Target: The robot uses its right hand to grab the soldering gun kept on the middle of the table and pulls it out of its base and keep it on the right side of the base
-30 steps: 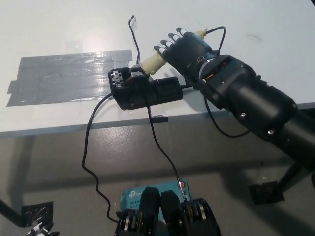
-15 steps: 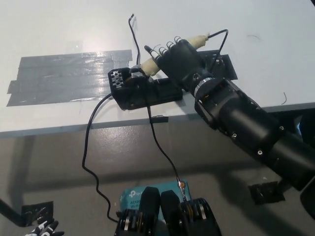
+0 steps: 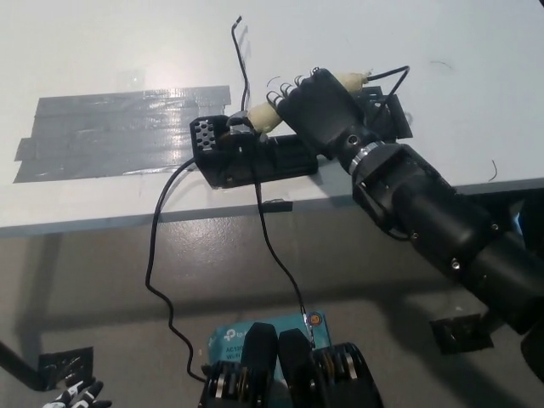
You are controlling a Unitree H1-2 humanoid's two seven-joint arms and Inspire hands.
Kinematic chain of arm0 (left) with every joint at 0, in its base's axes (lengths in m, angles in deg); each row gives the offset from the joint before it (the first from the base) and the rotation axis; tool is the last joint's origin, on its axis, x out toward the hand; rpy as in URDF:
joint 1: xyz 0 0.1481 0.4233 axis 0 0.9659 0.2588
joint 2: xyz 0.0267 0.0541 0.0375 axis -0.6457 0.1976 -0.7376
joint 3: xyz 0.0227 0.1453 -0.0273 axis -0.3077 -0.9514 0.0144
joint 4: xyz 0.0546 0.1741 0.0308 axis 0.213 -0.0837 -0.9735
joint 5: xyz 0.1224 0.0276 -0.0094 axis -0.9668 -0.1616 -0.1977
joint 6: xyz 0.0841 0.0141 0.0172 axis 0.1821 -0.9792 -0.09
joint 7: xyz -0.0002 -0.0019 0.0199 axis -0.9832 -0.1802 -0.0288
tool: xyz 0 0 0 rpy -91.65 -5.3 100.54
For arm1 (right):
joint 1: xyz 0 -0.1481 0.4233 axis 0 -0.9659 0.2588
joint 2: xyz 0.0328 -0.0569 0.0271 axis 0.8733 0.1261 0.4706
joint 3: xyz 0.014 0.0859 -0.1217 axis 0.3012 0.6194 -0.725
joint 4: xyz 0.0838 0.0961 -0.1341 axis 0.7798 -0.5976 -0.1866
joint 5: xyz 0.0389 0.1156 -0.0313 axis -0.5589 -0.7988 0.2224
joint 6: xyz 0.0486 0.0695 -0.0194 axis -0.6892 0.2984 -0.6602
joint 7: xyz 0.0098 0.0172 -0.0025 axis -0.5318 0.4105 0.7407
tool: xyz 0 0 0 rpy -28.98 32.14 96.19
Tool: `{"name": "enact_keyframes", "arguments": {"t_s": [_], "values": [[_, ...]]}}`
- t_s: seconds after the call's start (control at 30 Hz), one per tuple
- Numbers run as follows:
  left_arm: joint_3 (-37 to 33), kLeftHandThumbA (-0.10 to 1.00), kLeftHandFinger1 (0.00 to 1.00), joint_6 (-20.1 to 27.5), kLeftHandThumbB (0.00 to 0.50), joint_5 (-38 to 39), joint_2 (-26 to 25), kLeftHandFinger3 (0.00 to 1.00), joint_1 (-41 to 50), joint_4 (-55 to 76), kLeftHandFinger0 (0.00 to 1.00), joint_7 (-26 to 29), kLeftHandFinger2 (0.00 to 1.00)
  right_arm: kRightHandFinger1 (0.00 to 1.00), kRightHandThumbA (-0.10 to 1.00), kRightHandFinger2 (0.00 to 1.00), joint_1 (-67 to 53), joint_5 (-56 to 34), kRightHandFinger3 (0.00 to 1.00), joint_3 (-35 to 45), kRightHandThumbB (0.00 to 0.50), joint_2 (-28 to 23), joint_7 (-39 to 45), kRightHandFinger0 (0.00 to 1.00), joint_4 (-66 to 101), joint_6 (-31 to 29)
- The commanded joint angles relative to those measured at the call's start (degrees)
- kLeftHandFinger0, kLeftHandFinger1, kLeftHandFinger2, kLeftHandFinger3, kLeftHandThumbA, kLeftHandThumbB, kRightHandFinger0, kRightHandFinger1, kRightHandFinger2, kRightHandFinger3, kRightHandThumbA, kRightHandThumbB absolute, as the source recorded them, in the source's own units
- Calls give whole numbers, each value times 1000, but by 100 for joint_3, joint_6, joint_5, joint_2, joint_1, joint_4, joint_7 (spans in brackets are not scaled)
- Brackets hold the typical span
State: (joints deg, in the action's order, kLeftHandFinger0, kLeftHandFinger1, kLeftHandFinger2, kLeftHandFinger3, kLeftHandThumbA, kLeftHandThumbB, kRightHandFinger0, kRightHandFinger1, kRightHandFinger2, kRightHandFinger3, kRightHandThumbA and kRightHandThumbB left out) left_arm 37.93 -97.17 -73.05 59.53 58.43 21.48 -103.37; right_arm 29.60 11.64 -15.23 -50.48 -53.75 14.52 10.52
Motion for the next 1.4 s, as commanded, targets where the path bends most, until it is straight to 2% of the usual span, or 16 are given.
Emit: {"name": "enact_keyframes", "arguments": {"t_s": [0.0, 0.03, 0.07, 0.13, 0.27, 0.37, 0.5, 0.57, 0.67, 0.77, 0.83, 1.03, 1.2, 1.23, 1.33, 1.37], "values": [[-15, 748, 637, 48, 380, -163, -153, 969, 13, 203, 426, 21, 763, 0, -100, 38, 405, -61, 336, 432, 131, -380, -1329, 0, -165, -343], [-7, 742, 648, 19, 379, -155, -149, 973, 8, 213, 441, 21, 774, 0, -100, 42, 431, -180, 281, 515, 77, -404, -1216, 0, -138, -442], [10, 734, 643, -11, 385, -142, -144, 971, -1, 217, 435, 24, 771, 0, -100, 211, 494, -163, 317, 528, 71, -455, -1066, 0, -112, -440], [18, 734, 639, -19, 389, -148, -145, 966, -9, 198, 429, 16, 768, 0, -100, 140, 561, -105, 318, 589, 68, -501, -1071, 0, -146, -477], [-29, 774, 643, 87, 390, -226, -182, 968, -12, 165, 437, -27, 772, 0, -100, 0, 852, 33, 308, 695, 231, -714, -1433, 0, -355, -508], [-41, 785, 645, 86, 389, -250, -206, 973, -29, 129, 425, -48, 776, 0, -100, 8, 1027, 32, 212, 769, 166, -864, -1400, 0, -426, -558], [-13, 784, 649, 7, 388, -255, -218, 967, -74, 120, 443, -30, 759, 0, -100, 0, 1422, 40, 334, 943, 158, -1099, -1216, 0, -489, -556], [2, 777, 641, 20, 384, -233, -204, 961, -59, 125, 425, -36, 751, 0, -100, 225, 1528, -1, 332, 1040, 130, -1195, -1167, 0, -471, -590], [15, 781, 648, 57, 384, -215, -196, 947, -40, 100, 432, -41, 758, 0, -100, 3, 1601, 15, 322, 1115, 63, -1253, -1187, 0, -540, -588], [-1, 768, 649, -16, 361, -262, -189, 938, -26, 146, 445, -6, 755, 0, -100, 80, 1580, -39, 203, 1240, 84, -1368, -1270, 0, -544, -681], [-7, 775, 646, -30, 376, -261, -194, 933, -13, 194, 439, -19, 752, 0, -100, 7, 1539, -38, 174, 1271, 136, -1433, -1250, 0, -512, -712], [6, 769, 645, 47, 361, -247, -212, 956, -5, 151, 436, -49, 750, 0, -100, 0, 1328, -99, 189, 1414, 154, -1553, -1229, 0, -437, -648], [5, 768, 646, 77, 365, -232, -207, 956, -2, 127, 435, -63, 748, 0, -5, 0, 1013, -190, 394, 1633, 124, -1523, -691, 0, -269, -289], [18, 760, 648, 61, 353, -220, -190, 961, 5, 149, 413, -51, 755, 0, -20, 0, 859, -271, 156, 1706, 93, -1483, -447, 0, -227, -152], [19, 765, 645, 32, 364, -234, -187, 957, 1, 177, 425, -35, 750, 0, -57, 56, 587, -671, 294, 1980, 249, -1349, 130, 0, -127, -63], [22, 759, 629, 25, 358, -229, -185, 957, 0, 182, 402, -36, 748, 0, -4, 74, 504, -678, 358, 2014, 243, -1322, 256, 0, -69, 10]]}}
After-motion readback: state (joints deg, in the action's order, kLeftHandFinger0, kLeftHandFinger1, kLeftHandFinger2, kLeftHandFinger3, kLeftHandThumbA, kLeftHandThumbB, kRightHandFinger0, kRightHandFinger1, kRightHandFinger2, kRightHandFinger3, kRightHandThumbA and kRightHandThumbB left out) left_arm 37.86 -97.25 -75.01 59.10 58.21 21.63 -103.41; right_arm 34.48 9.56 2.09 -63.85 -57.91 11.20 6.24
